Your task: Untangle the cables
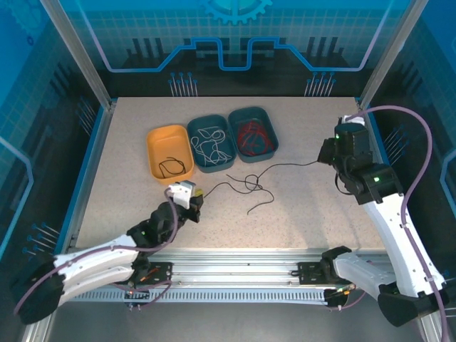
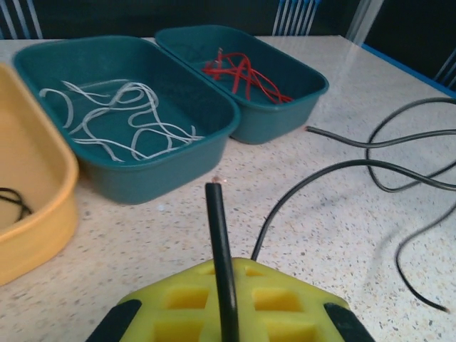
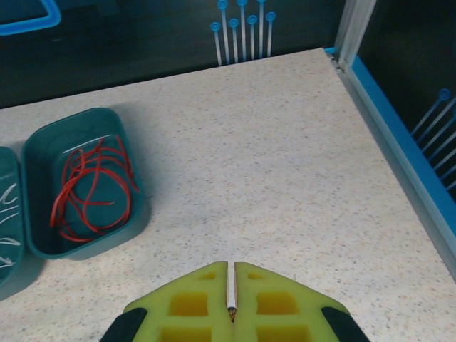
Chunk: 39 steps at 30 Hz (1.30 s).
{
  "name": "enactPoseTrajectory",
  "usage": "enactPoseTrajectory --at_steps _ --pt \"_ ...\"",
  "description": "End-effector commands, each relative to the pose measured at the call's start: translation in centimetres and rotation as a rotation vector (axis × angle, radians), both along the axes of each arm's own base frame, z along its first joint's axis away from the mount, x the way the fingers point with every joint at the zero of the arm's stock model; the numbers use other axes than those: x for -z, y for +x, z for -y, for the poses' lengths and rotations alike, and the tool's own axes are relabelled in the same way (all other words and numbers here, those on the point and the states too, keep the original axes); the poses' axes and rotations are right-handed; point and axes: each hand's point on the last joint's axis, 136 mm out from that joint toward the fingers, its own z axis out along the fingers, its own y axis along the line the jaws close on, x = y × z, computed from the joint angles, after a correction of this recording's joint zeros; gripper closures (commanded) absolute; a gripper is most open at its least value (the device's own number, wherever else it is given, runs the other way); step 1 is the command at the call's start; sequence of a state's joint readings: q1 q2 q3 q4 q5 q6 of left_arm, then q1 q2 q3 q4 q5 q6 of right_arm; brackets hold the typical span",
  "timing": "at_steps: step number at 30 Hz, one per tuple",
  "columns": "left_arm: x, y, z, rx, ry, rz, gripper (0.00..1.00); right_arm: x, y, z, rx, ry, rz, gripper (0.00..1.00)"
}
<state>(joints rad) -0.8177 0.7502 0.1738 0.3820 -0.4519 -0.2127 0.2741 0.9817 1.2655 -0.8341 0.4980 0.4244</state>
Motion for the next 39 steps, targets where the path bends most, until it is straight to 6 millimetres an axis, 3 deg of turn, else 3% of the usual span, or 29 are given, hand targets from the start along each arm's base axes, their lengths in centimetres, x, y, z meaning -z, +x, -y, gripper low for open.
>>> enactPoseTrajectory --at_steps 1,8,17,26,30,34,39 --pt "1.4 -1.0 -2.7 -0.074 0.034 -0.065 1.0 1.0 -1.1 2.1 0.06 -0.037 -0.039 1.0" --pt "-1.8 -1.8 -5.3 -0.136 0.005 -0.018 1.0 1.8 -1.8 4.6 0.136 -0.04 -0.064 1.0" --pt "-5.9 -1.1 -7.6 -0.238 0.066 0.012 1.0 3.9 -2.1 7.4 0.218 -0.056 -0.128 1.0" --pt "-9.4 -1.1 -9.5 -0.32 0.085 0.041 1.0 5.0 -2.0 9.1 0.258 -0.02 -0.144 1.0" --pt "-12.0 -1.4 -8.2 -0.246 0.018 0.069 1.0 5.1 -1.9 8.8 0.241 0.001 -0.136 1.0" --pt "-14.0 -1.4 -8.6 -0.253 0.046 0.094 1.0 5.1 -2.2 9.1 0.253 -0.011 -0.143 1.0" --pt "-16.4 -1.4 -7.0 -0.175 0.023 0.111 1.0 5.3 -1.8 8.0 0.205 0.042 -0.128 1.0"
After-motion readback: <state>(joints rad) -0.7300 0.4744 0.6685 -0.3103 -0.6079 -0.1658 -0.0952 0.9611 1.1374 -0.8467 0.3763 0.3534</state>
